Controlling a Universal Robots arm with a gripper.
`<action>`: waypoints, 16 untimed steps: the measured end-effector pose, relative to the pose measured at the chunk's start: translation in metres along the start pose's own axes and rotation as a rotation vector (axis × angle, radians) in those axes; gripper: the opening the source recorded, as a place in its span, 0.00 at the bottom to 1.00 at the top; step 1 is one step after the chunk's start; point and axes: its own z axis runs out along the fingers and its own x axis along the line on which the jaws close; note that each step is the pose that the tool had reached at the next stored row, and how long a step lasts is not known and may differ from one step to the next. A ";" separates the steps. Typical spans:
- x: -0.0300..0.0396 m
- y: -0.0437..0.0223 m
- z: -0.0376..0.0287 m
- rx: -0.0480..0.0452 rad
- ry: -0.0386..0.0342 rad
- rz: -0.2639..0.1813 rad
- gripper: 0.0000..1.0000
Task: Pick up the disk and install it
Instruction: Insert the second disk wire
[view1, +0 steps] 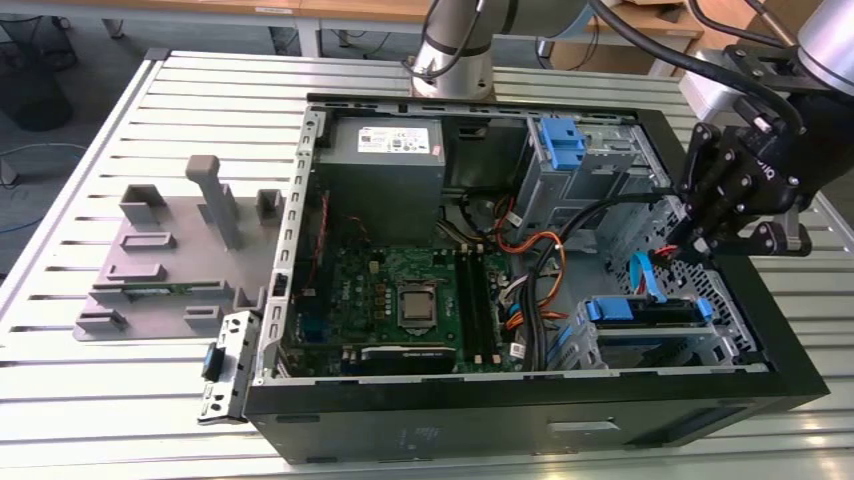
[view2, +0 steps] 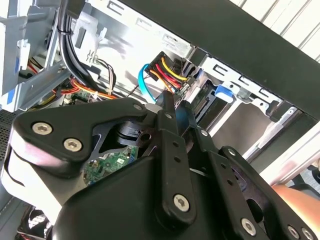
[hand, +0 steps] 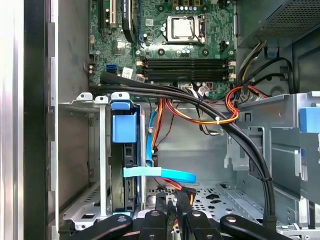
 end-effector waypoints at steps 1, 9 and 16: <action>0.0000 -0.0007 0.0001 0.0000 0.0001 0.000 0.24; -0.0002 -0.0092 0.0007 0.0000 0.0001 0.000 0.24; -0.0003 -0.0139 0.0020 0.0008 -0.0008 0.034 0.24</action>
